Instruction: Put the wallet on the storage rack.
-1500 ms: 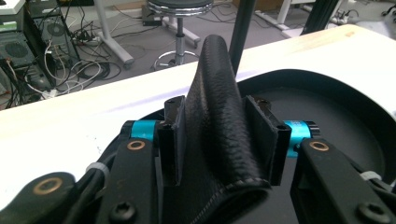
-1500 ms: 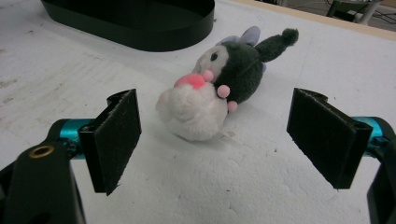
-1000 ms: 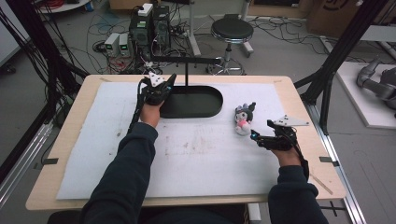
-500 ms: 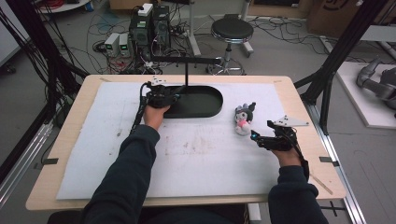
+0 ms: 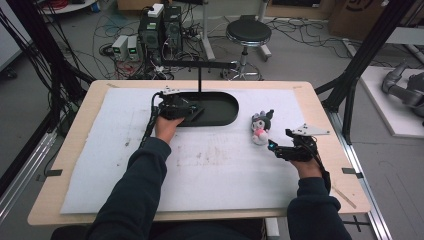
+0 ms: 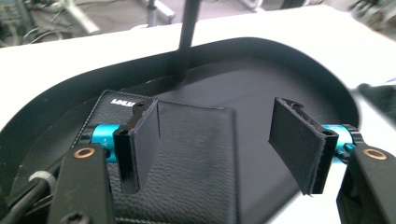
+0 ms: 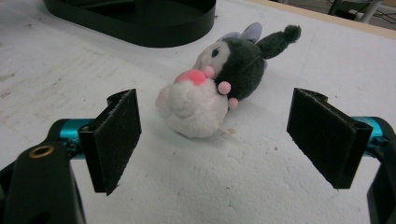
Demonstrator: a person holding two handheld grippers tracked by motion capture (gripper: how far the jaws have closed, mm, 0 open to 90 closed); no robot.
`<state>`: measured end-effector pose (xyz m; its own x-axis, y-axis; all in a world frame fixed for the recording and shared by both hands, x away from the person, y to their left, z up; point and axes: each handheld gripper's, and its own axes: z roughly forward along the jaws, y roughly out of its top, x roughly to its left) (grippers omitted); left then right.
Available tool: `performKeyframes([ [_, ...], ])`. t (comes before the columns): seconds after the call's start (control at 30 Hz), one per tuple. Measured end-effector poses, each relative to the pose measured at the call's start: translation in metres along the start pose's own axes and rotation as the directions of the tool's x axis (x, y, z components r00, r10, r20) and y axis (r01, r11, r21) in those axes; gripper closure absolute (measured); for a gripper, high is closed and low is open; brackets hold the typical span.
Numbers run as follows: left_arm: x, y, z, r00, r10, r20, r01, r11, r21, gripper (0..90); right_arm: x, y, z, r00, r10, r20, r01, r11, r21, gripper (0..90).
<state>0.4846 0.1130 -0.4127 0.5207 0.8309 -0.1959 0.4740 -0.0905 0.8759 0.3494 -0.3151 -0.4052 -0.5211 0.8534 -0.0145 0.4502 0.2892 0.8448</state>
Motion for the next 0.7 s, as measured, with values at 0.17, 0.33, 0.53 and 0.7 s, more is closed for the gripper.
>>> performKeyframes([
  [0.17, -0.002, -0.012, -0.041, 0.9984, -0.022, 0.053, 0.027, 0.9952, -0.094, 21.8, 0.002, 0.000, 0.002, 0.9999, -0.014, -0.005, 0.014, 1.000, 0.007, 17.7],
  [0.33, 0.000, -0.028, -0.080, 0.9953, -0.009, 0.097, 0.024, 0.9889, -0.147, 18.1, 0.002, 0.000, 0.002, 0.9993, -0.034, 0.013, 0.034, 0.999, 0.016, 17.7],
  [0.53, 0.005, -0.044, -0.122, 0.9919, 0.103, 0.074, -0.085, 0.9739, -0.211, 17.1, 0.003, 0.000, 0.003, 0.9983, -0.053, 0.026, 0.052, 0.998, 0.027, 17.6],
  [0.7, 0.014, -0.049, -0.144, 0.9937, 0.110, 0.022, -0.103, 0.9713, -0.215, 17.1, 0.002, 0.002, 0.004, 0.9985, -0.040, 0.039, 0.039, 0.999, 0.026, 17.6],
])
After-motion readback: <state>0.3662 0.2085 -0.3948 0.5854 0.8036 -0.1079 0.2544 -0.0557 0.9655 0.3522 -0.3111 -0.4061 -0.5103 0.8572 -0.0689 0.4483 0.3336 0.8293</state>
